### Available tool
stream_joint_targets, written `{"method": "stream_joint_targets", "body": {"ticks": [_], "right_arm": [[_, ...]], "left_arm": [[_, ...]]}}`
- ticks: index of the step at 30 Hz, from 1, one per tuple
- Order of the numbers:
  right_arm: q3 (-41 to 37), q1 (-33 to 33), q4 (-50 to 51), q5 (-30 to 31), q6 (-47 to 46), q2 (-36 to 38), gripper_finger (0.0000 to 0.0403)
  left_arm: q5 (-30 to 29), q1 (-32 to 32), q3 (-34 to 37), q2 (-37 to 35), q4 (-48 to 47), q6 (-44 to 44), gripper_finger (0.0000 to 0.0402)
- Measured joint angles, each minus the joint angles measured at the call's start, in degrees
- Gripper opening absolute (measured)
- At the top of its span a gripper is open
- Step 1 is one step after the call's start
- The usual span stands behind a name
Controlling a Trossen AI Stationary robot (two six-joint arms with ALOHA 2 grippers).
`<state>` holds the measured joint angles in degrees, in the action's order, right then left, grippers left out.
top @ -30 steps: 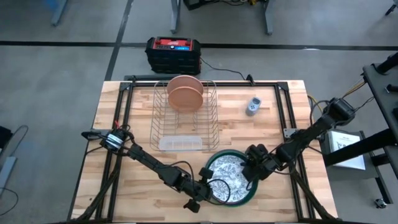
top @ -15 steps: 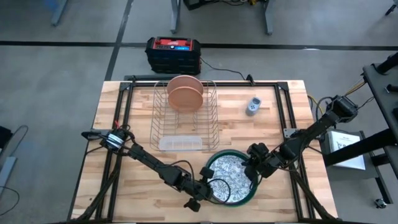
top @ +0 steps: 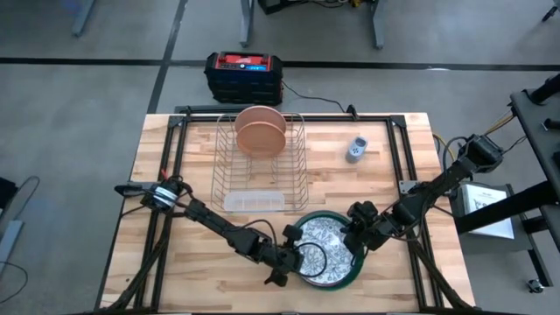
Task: Sort dishes
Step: Put the white patterned plate in the dish rack
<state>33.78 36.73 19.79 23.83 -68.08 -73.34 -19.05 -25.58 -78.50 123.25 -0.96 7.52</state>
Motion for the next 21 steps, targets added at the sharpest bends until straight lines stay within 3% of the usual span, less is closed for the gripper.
{"method": "stream_joint_targets", "body": {"ticks": [8,21], "right_arm": [[-2.6,0.0,-3.4,-0.2,-2.8,0.0,0.0071],[-8.2,-0.6,-16.3,-1.8,-5.5,0.0,0.0154]], "left_arm": [[-0.5,0.5,-0.3,2.4,4.1,0.1,0.0],[0.0,1.9,-0.2,2.6,6.2,0.8,0.0]]}}
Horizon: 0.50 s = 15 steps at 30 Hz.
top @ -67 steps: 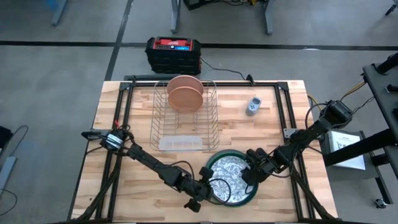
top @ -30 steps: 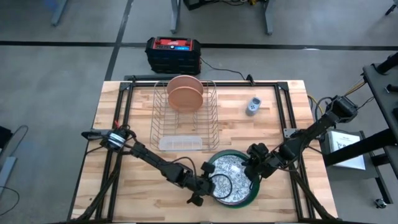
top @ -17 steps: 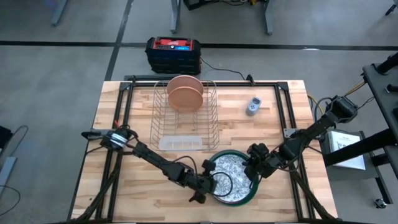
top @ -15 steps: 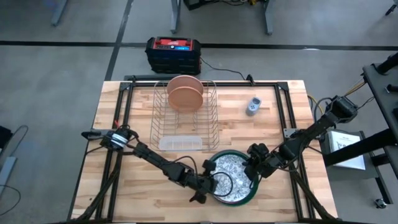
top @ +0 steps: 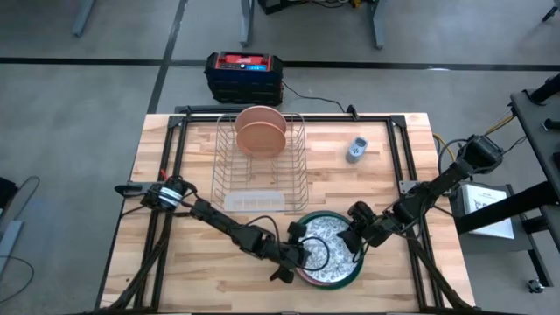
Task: Sort dishes
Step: Put the white patterned plate in the dish rack
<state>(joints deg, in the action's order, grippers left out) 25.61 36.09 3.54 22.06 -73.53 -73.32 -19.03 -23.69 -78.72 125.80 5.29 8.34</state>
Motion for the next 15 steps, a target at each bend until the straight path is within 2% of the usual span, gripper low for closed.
{"method": "stream_joint_targets", "body": {"ticks": [3,6,15], "right_arm": [[-0.3,-0.5,-0.2,0.2,0.5,0.0,0.0158],[-0.3,-1.0,-0.1,0.6,1.6,0.0,0.0141],[-0.2,-1.7,-1.9,3.7,2.8,0.8,0.0015]], "left_arm": [[-0.1,0.2,0.0,0.1,0.9,0.2,0.0],[-0.1,0.4,0.1,0.1,1.5,0.2,0.0],[-0.9,0.6,0.1,0.0,2.0,0.4,0.0]]}}
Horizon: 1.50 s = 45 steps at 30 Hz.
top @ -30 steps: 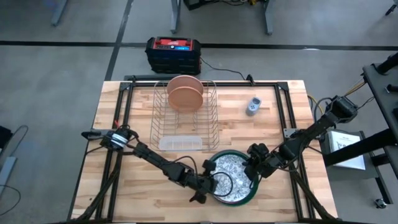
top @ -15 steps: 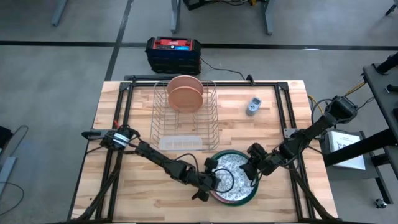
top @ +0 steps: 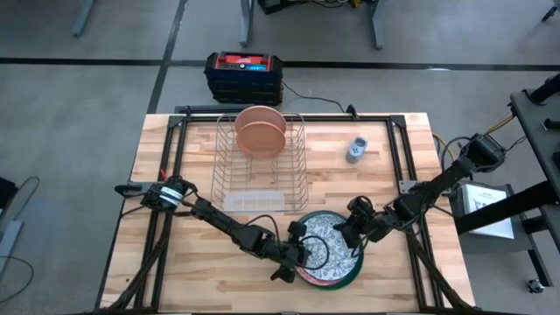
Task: Sort dishes
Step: Put the white patterned plate in the dish rack
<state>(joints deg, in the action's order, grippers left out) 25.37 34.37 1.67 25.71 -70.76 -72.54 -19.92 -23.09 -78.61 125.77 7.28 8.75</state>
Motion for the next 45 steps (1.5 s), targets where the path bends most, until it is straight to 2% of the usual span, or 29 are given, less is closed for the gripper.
{"method": "stream_joint_targets", "body": {"ticks": [9,17,23,29,35,41,43,45], "right_arm": [[-0.2,0.1,2.5,-2.5,3.9,5.7,0.0008],[-0.4,0.1,3.5,-2.1,9.6,11.6,0.0006],[-0.2,0.2,3.8,0.7,15.9,15.8,0.0005],[5.1,0.1,4.8,3.2,25.5,17.2,0.0001],[10.8,0.1,4.5,7.7,36.4,17.0,0.0],[17.3,0.1,4.0,17.2,51.5,17.0,0.0],[19.5,-0.1,3.6,21.2,58.6,17.0,0.0],[21.9,-1.5,3.2,22.6,63.8,17.0,0.0]], "left_arm": [[-0.4,-0.2,0.1,-3.8,-0.3,3.3,0.0],[0.7,-0.9,0.1,-9.0,-2.8,4.7,0.0],[1.0,-3.1,0.1,-15.6,-7.2,6.6,0.0],[0.9,-4.3,0.6,-24.7,-15.9,8.6,0.0],[0.7,-4.5,3.5,-35.7,-24.2,8.3,0.0],[-1.2,-4.5,11.7,-47.7,-25.4,6.1,0.0],[-4.0,-4.6,14.3,-51.8,-25.4,4.7,0.0],[-8.0,-4.7,17.0,-55.5,-25.5,4.4,0.0]]}}
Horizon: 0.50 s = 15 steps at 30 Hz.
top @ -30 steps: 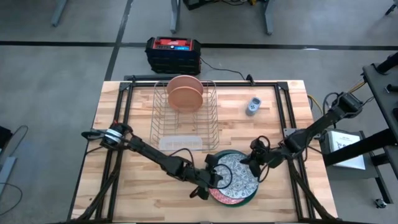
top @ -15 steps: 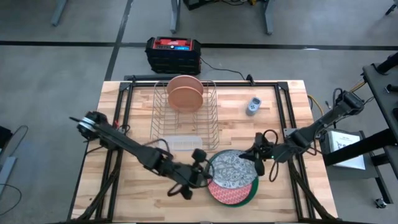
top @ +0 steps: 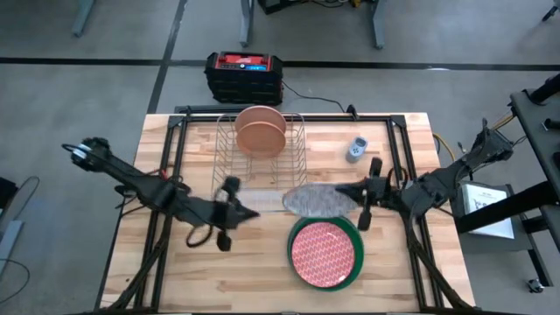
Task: Sort dishes
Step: Put the white patterned plate in the dish rack
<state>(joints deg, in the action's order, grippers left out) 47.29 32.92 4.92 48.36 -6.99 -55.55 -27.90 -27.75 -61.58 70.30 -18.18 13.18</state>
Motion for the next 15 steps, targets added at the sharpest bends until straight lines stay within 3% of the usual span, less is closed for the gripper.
{"method": "stream_joint_targets", "body": {"ticks": [6,15], "right_arm": [[6.1,-8.2,-0.2,-4.5,12.2,0.0,0.0],[5.8,-27.5,-10.6,-24.6,25.3,-0.6,0.0]], "left_arm": [[-10.4,0.0,7.3,-10.6,0.1,0.8,0.0],[-16.9,0.0,13.9,-20.9,0.3,3.6,0.0]]}}
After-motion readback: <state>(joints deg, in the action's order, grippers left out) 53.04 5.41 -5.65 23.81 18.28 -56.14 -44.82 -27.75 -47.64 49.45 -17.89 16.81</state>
